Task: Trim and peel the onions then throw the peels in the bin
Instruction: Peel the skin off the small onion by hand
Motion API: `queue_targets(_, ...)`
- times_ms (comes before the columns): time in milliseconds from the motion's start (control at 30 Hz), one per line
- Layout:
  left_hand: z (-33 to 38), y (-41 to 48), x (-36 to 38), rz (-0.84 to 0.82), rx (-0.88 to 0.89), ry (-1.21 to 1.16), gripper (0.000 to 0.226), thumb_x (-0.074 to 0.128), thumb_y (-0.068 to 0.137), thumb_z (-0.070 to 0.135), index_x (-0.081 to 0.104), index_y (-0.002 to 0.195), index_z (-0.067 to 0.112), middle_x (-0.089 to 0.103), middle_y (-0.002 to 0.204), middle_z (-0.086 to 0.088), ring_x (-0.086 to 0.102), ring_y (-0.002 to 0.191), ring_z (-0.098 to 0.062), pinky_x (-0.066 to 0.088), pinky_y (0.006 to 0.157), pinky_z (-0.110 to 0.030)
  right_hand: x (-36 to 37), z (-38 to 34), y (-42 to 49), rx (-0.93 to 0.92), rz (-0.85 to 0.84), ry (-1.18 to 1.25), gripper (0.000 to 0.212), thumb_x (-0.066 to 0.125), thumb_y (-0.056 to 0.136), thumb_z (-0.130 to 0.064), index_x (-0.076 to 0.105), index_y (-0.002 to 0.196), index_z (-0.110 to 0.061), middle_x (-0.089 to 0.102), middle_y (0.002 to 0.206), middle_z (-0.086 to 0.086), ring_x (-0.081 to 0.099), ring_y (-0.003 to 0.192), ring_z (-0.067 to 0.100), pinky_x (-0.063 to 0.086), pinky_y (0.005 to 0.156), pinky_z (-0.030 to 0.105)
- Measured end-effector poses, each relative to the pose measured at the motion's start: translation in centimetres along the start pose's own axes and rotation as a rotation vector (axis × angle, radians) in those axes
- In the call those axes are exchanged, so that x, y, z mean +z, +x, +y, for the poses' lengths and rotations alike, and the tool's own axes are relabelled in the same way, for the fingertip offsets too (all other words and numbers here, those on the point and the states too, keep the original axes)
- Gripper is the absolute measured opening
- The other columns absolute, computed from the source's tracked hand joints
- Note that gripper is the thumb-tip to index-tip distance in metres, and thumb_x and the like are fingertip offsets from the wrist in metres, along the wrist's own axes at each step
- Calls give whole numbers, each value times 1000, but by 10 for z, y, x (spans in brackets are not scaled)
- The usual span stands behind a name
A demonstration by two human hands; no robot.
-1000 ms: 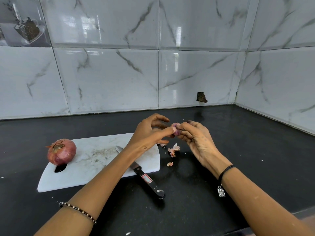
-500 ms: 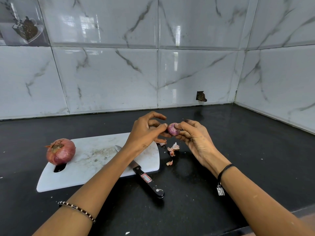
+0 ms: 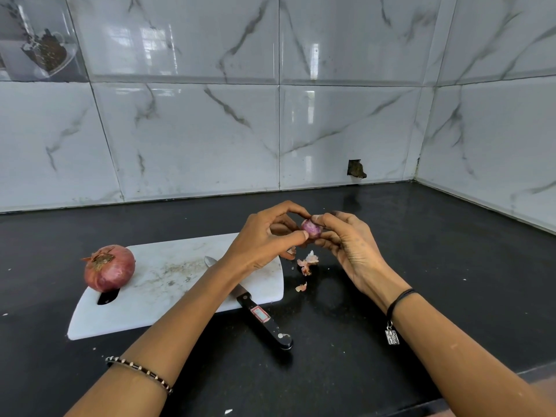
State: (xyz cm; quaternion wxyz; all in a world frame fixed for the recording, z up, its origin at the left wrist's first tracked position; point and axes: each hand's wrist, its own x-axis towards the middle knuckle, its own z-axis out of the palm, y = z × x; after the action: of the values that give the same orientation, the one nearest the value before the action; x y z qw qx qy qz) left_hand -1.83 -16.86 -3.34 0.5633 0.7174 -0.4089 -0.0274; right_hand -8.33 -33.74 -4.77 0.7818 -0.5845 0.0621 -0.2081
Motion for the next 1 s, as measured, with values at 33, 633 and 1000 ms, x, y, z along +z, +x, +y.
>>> queue_targets(33, 0, 0, 0, -6, -8, -8, 28, 74, 89, 11, 70, 110, 28, 72, 95, -10, 75, 91, -19, 65, 70, -45, 0, 0, 0, 0, 0, 0, 62, 78, 84, -13, 50, 136, 6, 76, 100, 20, 72, 79, 20, 58, 67, 23)
queue_targets(633, 4, 0, -1, -8, -70, -127, 22, 60, 99, 12, 66, 120, 15, 76, 92, -11, 77, 85, -30, 64, 67, -45, 5, -6, -10, 5, -53, -8, 64, 78, 83, -6, 45, 137, -2, 77, 87, 10, 72, 77, 14, 56, 73, 25)
queue_targets(1000, 4, 1, 1, 49, -115, -102, 12, 61, 100, 14, 65, 107, 5, 77, 94, -11, 77, 81, -29, 65, 65, -45, 7, -9, -12, 13, -51, 13, 63, 76, 84, -4, 43, 138, -1, 78, 88, 10, 72, 80, 16, 58, 73, 24)
